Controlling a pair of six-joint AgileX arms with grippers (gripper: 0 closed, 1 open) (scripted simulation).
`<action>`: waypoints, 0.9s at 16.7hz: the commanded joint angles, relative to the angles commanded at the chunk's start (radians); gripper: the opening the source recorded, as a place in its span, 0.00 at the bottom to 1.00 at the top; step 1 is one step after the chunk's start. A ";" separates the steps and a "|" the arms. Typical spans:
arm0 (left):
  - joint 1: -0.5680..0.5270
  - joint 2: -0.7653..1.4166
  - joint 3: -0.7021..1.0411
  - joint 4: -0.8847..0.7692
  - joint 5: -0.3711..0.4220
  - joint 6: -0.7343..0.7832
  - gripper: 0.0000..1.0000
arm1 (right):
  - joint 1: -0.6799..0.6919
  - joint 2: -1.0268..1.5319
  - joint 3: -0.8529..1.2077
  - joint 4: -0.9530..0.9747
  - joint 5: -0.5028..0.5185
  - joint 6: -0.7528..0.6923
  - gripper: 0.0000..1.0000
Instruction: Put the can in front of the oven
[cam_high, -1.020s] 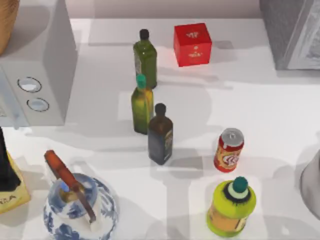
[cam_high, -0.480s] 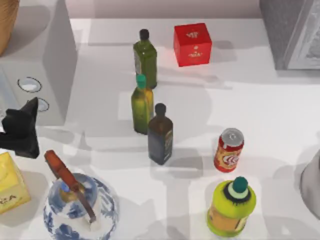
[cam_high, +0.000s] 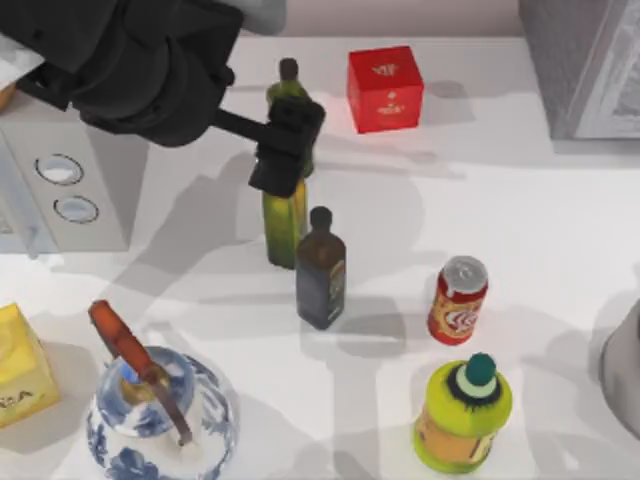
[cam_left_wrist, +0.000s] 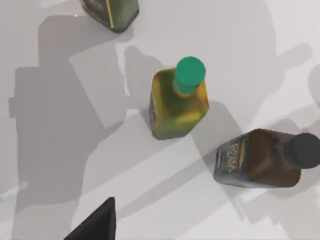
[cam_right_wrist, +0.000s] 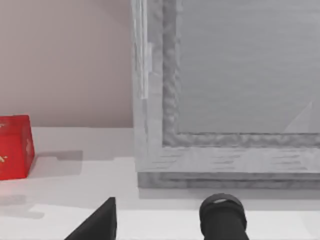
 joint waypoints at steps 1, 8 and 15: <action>-0.040 0.118 0.112 -0.065 0.001 -0.005 1.00 | 0.000 0.000 0.000 0.000 0.000 0.000 1.00; -0.268 0.743 0.755 -0.404 -0.008 -0.029 1.00 | 0.000 0.000 0.000 0.000 0.000 0.000 1.00; -0.352 0.933 0.967 -0.517 -0.026 -0.037 1.00 | 0.000 0.000 0.000 0.000 0.000 0.000 1.00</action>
